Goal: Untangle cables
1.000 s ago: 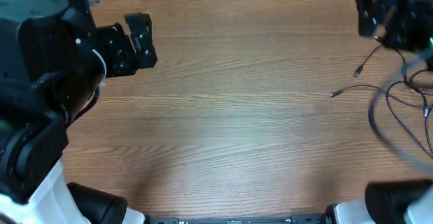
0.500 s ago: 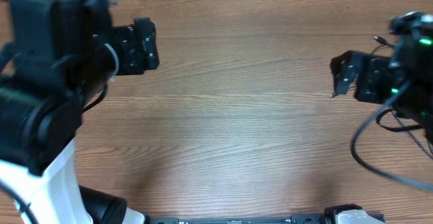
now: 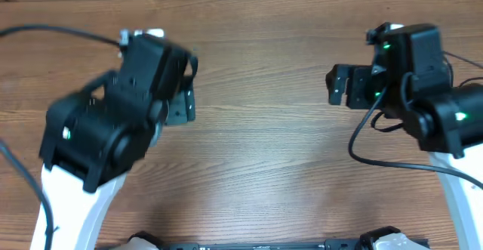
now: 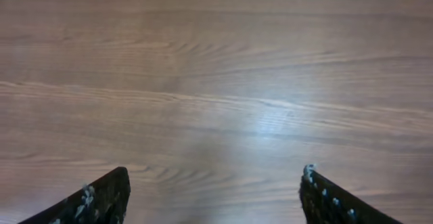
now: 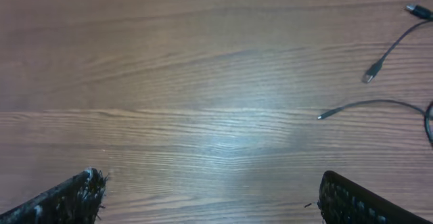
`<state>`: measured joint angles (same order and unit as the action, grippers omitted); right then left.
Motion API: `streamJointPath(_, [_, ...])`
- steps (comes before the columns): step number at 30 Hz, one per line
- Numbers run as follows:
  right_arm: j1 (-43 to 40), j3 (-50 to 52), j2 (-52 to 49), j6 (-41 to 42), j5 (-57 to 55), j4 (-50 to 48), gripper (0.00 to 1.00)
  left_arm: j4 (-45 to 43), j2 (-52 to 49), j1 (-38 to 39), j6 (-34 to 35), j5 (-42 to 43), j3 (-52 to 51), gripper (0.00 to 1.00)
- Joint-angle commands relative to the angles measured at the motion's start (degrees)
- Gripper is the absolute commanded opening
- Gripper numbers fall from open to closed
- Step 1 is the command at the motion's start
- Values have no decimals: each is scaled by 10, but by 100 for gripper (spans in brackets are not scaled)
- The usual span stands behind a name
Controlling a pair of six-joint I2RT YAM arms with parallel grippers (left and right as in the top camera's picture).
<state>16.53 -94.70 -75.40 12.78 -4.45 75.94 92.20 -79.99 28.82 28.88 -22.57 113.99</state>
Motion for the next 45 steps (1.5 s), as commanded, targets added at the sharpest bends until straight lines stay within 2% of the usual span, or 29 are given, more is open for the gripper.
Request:
streamJointPath(1, [5,33,11,9,-39,-16,100,-54,47,3,29,-30,-112,81])
streamJointPath(4, [5,62,11,9,-41,-38,100,-110,79,3,29,-18,-192,82])
streamJointPath(7, [5,73,11,9,-41,-57,100,-147,100,3,29,-6,-230,90])
streamJointPath(9, [5,73,12,9,-41,-66,100,-159,101,3,29,3,-230,100])
streamJointPath(15, [5,73,11,9,-32,-80,100,-196,100,3,29,15,-230,100])
streamJointPath(45, [5,73,10,9,-32,-80,100,-185,99,3,30,18,-231,100])
